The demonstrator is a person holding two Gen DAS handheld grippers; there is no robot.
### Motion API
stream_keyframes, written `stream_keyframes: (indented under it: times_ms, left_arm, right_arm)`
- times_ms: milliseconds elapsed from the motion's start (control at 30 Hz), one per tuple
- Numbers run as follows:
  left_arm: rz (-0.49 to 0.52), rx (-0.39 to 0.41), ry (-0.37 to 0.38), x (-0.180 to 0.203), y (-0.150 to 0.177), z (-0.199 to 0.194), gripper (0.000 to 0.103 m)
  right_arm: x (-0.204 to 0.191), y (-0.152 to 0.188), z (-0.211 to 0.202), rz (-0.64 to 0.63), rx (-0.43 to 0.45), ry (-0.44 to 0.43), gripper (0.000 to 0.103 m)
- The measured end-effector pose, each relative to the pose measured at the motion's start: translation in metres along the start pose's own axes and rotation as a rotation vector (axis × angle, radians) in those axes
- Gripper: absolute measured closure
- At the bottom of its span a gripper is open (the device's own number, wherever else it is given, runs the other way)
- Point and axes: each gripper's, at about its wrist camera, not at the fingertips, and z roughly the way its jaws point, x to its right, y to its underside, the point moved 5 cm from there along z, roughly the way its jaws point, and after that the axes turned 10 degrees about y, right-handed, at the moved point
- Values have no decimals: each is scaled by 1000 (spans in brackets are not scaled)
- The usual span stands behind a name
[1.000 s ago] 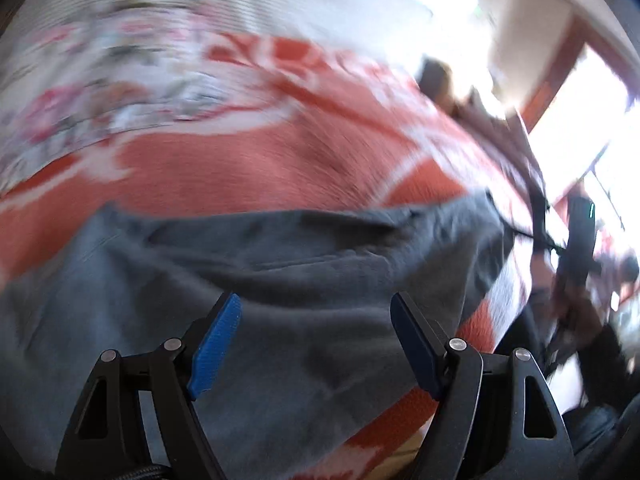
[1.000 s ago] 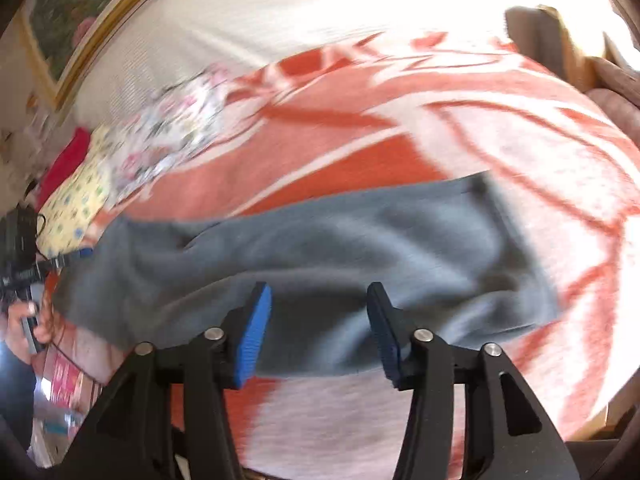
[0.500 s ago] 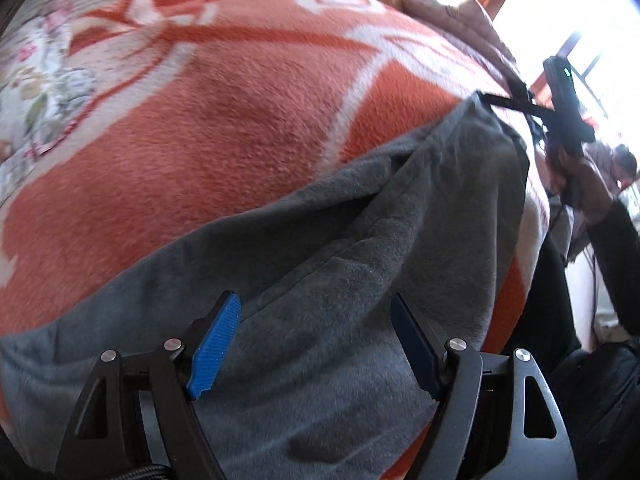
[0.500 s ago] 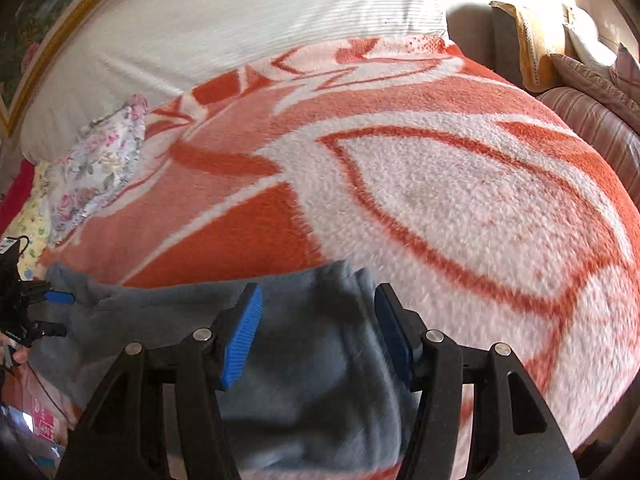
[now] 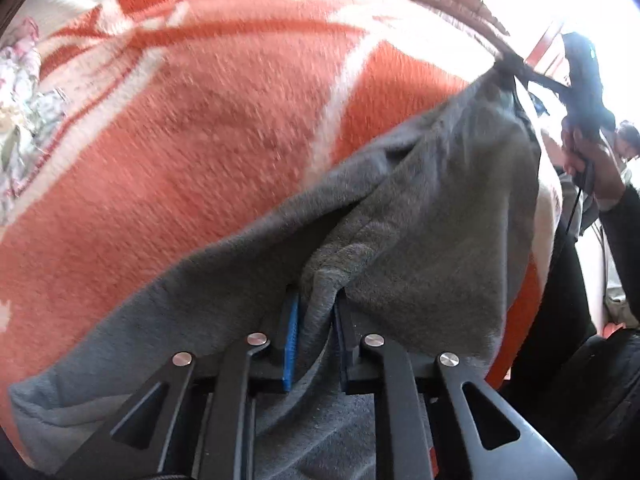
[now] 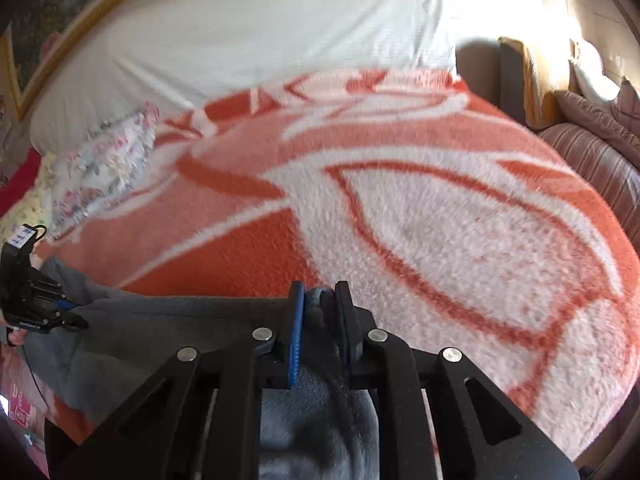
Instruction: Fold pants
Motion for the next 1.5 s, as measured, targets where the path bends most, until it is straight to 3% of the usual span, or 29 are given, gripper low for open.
stream_keyframes:
  times_ms: [100, 233, 333, 467, 567, 633, 667, 700, 933, 1133, 1367, 1400, 1500]
  left_arm:
    - [1, -11, -22, -10, -9, 2, 89]
    - [-44, 10, -25, -27, -25, 10, 91]
    - [-94, 5, 51, -39, -31, 10, 90]
    - [-121, 24, 27, -42, -25, 9, 83]
    - [-128, 64, 17, -32, -22, -8, 82]
    - [-129, 83, 18, -25, -25, -16, 76]
    - [-127, 101, 32, -17, -30, -21, 69]
    - [-120, 114, 44, -10, -34, -25, 62]
    - [1, 125, 150, 69, -90, -17, 49]
    - [72, 31, 198, 116, -136, 35, 44]
    - [134, -86, 177, 157, -182, 111, 42]
    - [137, -89, 170, 160, -186, 115, 41]
    - [143, -119, 176, 171, -196, 138, 39]
  right_arm:
    - [0, -3, -2, -27, 19, 14, 87]
    - [0, -4, 25, -27, -19, 43, 87]
    - [0, -6, 43, -22, -37, 69, 87]
    - [2, 4, 58, 8, -81, 104, 86]
    - [8, 2, 41, 53, -67, 104, 66]
    - [14, 4, 26, 84, -50, 92, 44]
    - [17, 6, 16, 102, -35, 81, 43]
    - [21, 9, 6, 121, -24, 71, 43]
    - [46, 47, -34, 319, -26, -14, 43]
    - [51, 71, -32, 400, -76, -55, 43]
    - [45, 80, -18, 429, -91, -127, 41]
    - [44, 81, -15, 429, -84, -132, 43]
    - [52, 85, -9, 451, -72, -138, 76]
